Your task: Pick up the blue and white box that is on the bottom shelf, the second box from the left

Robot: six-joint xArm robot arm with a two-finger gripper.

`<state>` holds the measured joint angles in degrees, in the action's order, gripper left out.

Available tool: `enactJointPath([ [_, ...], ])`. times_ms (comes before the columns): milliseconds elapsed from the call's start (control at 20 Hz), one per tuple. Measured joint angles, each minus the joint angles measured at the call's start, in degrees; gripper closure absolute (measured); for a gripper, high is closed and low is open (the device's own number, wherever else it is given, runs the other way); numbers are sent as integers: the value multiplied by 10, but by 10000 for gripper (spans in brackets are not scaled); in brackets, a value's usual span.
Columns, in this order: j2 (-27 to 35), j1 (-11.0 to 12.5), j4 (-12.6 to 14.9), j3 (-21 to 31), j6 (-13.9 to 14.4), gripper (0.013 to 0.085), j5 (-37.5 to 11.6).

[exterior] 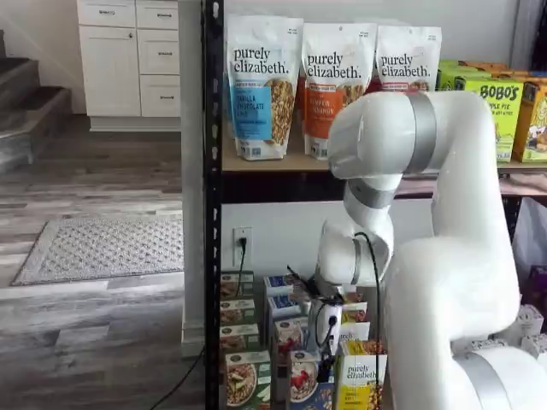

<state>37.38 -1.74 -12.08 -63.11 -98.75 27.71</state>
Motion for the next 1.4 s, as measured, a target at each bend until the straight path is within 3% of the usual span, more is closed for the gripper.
enactJointPath([
  [100, 3, -3, 23, -10, 24, 130, 22],
  [250, 7, -11, 18, -9, 27, 130, 15],
  [700, 21, -29, -115, 1, -80, 130, -79],
  [1050, 43, -26, -179, -22, -142, 130, -102],
  [1150, 51, -22, -180, -33, -146, 130, -105],
  [1400, 74, -9, -133, -69, -114, 130, -90],
])
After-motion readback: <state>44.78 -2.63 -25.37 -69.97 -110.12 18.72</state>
